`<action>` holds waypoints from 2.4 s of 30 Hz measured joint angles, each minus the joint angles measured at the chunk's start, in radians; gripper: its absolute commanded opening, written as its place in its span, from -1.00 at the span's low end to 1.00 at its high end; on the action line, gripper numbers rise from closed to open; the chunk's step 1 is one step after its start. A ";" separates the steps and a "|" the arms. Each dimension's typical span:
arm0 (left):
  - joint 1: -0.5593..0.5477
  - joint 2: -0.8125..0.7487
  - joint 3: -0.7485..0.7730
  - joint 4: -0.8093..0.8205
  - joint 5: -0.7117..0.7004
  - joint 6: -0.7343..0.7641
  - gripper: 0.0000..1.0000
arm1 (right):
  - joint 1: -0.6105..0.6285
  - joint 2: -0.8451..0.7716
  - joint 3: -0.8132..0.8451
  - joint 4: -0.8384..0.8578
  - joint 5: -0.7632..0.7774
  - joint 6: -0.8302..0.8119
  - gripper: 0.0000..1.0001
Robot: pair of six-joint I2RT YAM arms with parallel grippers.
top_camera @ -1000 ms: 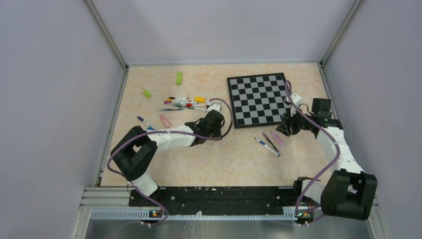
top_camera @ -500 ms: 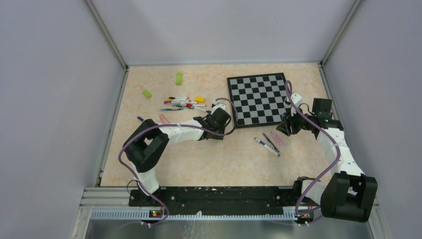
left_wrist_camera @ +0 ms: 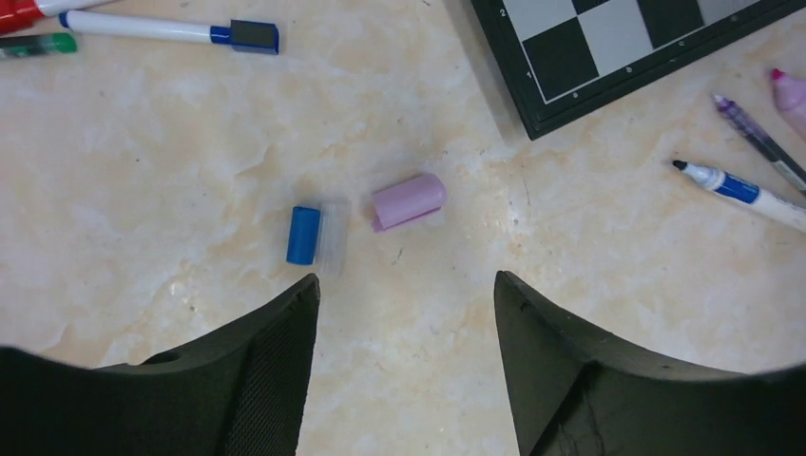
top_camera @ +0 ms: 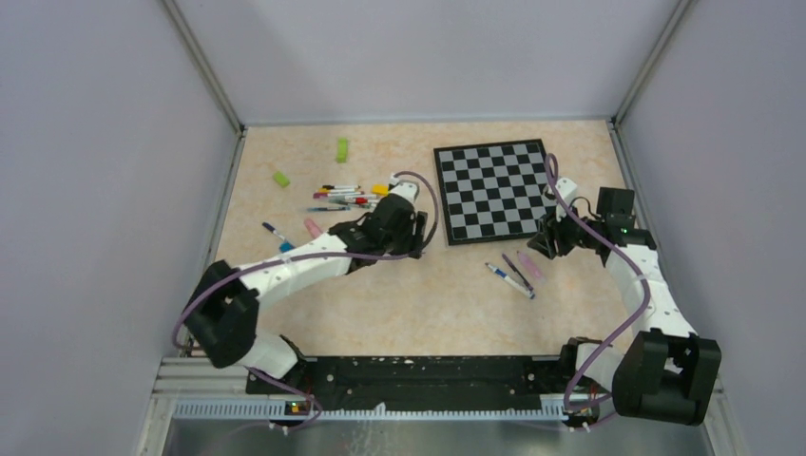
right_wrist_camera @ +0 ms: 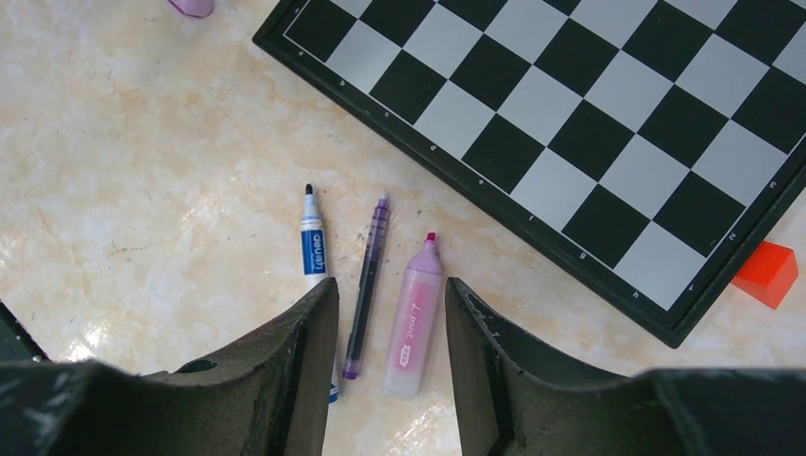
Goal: Open the pen caps
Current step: Place the pen cap at the center of the board, then pick up the pen from the center of the board.
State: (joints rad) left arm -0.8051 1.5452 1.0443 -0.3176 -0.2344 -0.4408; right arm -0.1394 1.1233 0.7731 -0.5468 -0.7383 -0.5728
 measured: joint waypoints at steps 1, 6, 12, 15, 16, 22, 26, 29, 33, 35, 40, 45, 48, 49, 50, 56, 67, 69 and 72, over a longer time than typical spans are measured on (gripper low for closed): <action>0.010 -0.058 -0.039 0.026 0.020 0.009 0.54 | 0.000 -0.002 0.000 0.000 -0.001 0.000 -0.11; 0.101 -0.338 -0.285 0.108 0.093 0.013 0.61 | 0.000 -0.020 -0.001 0.000 -0.010 0.000 -0.11; 0.276 -0.571 -0.505 0.137 0.118 -0.039 0.82 | 0.000 -0.037 -0.001 0.001 -0.023 0.000 -0.11; 0.375 -0.617 -0.525 0.133 0.119 -0.057 0.87 | 0.000 -0.041 -0.001 0.001 -0.027 -0.001 -0.11; 0.409 -0.621 -0.525 0.134 0.125 -0.061 0.87 | 0.000 -0.042 -0.001 0.001 -0.028 -0.001 -0.11; 0.661 -0.574 -0.514 0.097 0.130 -0.090 0.85 | 0.000 -0.045 -0.002 0.002 -0.034 -0.001 -0.11; 0.722 -0.461 -0.459 0.027 0.072 -0.128 0.74 | 0.000 -0.050 -0.013 0.006 -0.035 -0.001 -0.11; 0.739 -0.388 -0.422 -0.007 0.037 -0.147 0.67 | 0.000 -0.051 -0.013 0.007 -0.035 -0.001 -0.11; 0.755 -0.306 -0.382 -0.044 -0.003 -0.169 0.48 | 0.000 -0.051 -0.013 0.007 -0.035 -0.001 -0.11; 0.759 -0.267 -0.365 -0.058 -0.021 -0.179 0.47 | 0.000 -0.051 -0.013 0.007 -0.035 -0.001 -0.11; 0.763 -0.188 -0.331 -0.087 -0.036 -0.197 0.31 | 0.000 -0.053 -0.013 0.007 -0.035 -0.001 -0.11; 0.766 -0.134 -0.299 -0.122 -0.048 -0.212 0.19 | 0.000 -0.056 -0.014 0.007 -0.036 -0.001 -0.11; 0.769 -0.108 -0.285 -0.137 -0.052 -0.219 0.16 | 0.000 -0.056 -0.014 0.007 -0.037 -0.001 -0.11; 0.770 -0.100 -0.280 -0.143 -0.052 -0.220 0.15 | 0.000 -0.056 -0.014 0.007 -0.038 -0.001 -0.11; 0.772 -0.093 -0.276 -0.148 -0.052 -0.221 0.14 | 0.000 -0.056 -0.014 0.007 -0.038 -0.001 -0.11; 0.777 -0.070 -0.265 -0.171 -0.061 -0.235 0.03 | 0.000 -0.056 -0.014 0.007 -0.042 -0.001 -0.11; 0.791 -0.002 -0.202 -0.208 -0.077 -0.273 -0.33 | 0.000 -0.056 -0.014 0.008 -0.042 -0.001 -0.11; 0.791 -0.001 -0.201 -0.208 -0.080 -0.279 -0.42 | 0.000 -0.056 -0.014 0.007 -0.042 -0.001 -0.11; 0.790 -0.001 -0.201 -0.208 -0.089 -0.291 -0.61 | 0.000 -0.056 -0.014 0.007 -0.042 -0.001 -0.11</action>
State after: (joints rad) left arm -0.0147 1.5444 0.8433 -0.5251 -0.3233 -0.7319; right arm -0.1394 1.0672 0.7593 -0.5396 -0.7803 -0.5739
